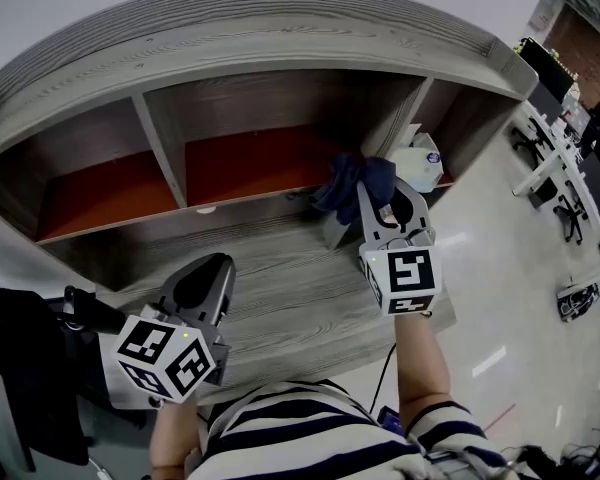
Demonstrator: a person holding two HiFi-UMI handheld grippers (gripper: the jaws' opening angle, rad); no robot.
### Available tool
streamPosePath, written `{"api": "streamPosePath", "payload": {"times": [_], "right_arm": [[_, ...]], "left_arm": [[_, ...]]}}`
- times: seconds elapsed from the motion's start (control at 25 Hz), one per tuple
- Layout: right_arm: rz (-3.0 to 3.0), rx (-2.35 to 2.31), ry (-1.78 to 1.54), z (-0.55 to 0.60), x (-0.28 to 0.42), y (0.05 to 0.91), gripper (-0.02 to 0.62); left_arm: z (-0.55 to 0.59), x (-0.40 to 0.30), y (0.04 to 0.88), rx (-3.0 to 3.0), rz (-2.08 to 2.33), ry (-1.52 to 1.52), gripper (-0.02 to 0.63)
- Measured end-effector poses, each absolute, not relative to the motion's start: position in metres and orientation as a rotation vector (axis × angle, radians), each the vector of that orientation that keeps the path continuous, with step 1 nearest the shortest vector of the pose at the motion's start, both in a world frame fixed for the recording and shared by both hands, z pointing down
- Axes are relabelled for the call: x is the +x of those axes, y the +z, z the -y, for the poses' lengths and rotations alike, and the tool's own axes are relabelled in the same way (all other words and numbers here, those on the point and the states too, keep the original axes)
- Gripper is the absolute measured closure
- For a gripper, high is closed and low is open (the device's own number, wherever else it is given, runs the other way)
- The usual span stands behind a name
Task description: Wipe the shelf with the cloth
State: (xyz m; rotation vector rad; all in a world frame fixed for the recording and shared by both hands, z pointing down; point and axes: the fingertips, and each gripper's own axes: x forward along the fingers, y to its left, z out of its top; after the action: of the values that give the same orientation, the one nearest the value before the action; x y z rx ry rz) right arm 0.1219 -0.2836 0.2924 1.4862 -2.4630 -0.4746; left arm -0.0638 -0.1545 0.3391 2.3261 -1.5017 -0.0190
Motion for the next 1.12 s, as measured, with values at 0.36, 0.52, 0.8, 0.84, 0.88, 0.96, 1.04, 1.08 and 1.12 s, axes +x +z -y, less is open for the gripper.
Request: {"api": "streamPosePath", "payload": {"times": [0.36, 0.52, 0.8, 0.84, 0.88, 0.96, 1.04, 1.08, 1.12], "right_arm": [[2.594, 1.479, -0.534, 0.261, 0.12, 0.248, 0.499], [2.641, 1.499, -0.617, 0.249, 0.123, 0.215, 0.499], [2.7, 1.552, -0.737, 0.238, 0.133, 0.162, 0.499], [2.703, 1.568, -0.75, 0.239, 0.136, 0.156, 0.499], [2.706, 1.585, -0.759, 0.24, 0.138, 0.15, 0.499], [2.718, 1.618, -0.769, 0.241, 0.143, 0.14, 0.499], [2.732, 1.642, -0.778, 0.244, 0.147, 0.131, 0.499], [2.735, 1.652, -0.787, 0.246, 0.148, 0.127, 0.499], [2.734, 1.662, -0.797, 0.249, 0.149, 0.123, 0.499]], "left_arm": [[0.154, -0.06, 0.336, 2.338, 1.493, -0.032, 0.565], [0.153, -0.06, 0.336, 2.333, 1.497, -0.039, 0.565], [0.154, -0.06, 0.333, 2.332, 1.503, -0.048, 0.565], [0.154, -0.06, 0.333, 2.334, 1.502, -0.048, 0.565], [0.155, -0.059, 0.333, 2.337, 1.501, -0.048, 0.566], [0.155, -0.059, 0.333, 2.335, 1.5, -0.05, 0.565], [0.154, -0.059, 0.333, 2.335, 1.5, -0.051, 0.565], [0.155, -0.058, 0.333, 2.339, 1.498, -0.05, 0.565], [0.155, -0.058, 0.334, 2.342, 1.496, -0.048, 0.566]]}}
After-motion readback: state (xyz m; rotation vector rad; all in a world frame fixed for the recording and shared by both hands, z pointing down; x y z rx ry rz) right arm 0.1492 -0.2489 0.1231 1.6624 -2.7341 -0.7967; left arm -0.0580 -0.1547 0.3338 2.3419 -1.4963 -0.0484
